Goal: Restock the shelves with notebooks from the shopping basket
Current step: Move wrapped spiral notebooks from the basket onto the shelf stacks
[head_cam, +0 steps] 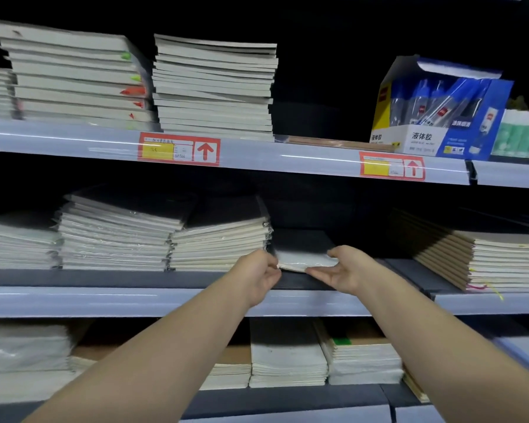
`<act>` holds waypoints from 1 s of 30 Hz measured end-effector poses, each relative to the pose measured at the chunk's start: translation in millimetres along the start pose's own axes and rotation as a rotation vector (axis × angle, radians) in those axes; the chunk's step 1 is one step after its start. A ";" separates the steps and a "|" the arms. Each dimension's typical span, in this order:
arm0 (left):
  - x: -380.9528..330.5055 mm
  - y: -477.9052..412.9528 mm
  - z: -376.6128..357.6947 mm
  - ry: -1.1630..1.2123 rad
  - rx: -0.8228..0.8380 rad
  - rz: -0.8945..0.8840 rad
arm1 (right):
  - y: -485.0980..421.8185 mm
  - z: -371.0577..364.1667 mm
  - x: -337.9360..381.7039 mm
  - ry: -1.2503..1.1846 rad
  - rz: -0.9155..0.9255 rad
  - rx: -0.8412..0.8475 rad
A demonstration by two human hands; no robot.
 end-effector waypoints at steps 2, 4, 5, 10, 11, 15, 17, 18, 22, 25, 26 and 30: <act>2.6 -3.0 -5.8 0.027 -0.003 -0.004 | -6.8 -2.2 3.7 -0.044 -0.002 -0.011; 3.7 -4.7 -11.9 0.073 -0.010 0.003 | -12.3 -2.0 6.9 -0.073 -0.008 -0.016; 4.1 -5.3 -14.4 0.084 -0.015 0.009 | -13.9 -1.0 7.2 -0.077 -0.013 -0.013; 5.9 -12.2 -23.4 0.016 -0.129 0.024 | -13.8 0.3 2.0 -0.083 -0.012 0.025; 6.3 -12.3 -24.7 -0.002 -0.149 0.024 | -13.4 -0.1 1.0 -0.080 -0.011 0.029; 7.6 -14.3 -31.3 -0.031 -0.177 0.042 | -12.0 -5.6 -4.3 -0.055 -0.016 0.046; 4.5 -10.3 -36.6 -0.035 -0.168 0.055 | -9.9 -8.4 -6.2 -0.043 -0.015 0.045; 2.3 -8.2 -39.6 -0.033 -0.154 0.060 | -8.2 -8.7 -6.3 -0.042 -0.014 0.044; -4.1 -0.8 -44.1 -0.018 -0.060 0.089 | 3.1 -8.4 -8.3 -0.056 -0.027 0.062; -4.4 3.6 -39.6 -0.020 -0.011 0.075 | 13.4 -10.1 -11.6 -0.048 -0.058 0.096; -4.5 4.6 -37.3 -0.010 0.008 0.064 | 16.8 -10.6 -11.8 -0.054 -0.081 0.111; -7.3 11.5 -23.1 0.068 0.090 0.041 | 31.1 -12.4 -9.2 -0.044 -0.109 0.142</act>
Point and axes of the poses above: each hand's wrist, its own y-axis away from the middle knuckle, its own z-axis out of the back of the hand, x = y × z, the point moved 1 cm from there along -y, towards the middle knuckle, and after that the axes turned 11 degrees about -y, right-handed, at the moved point
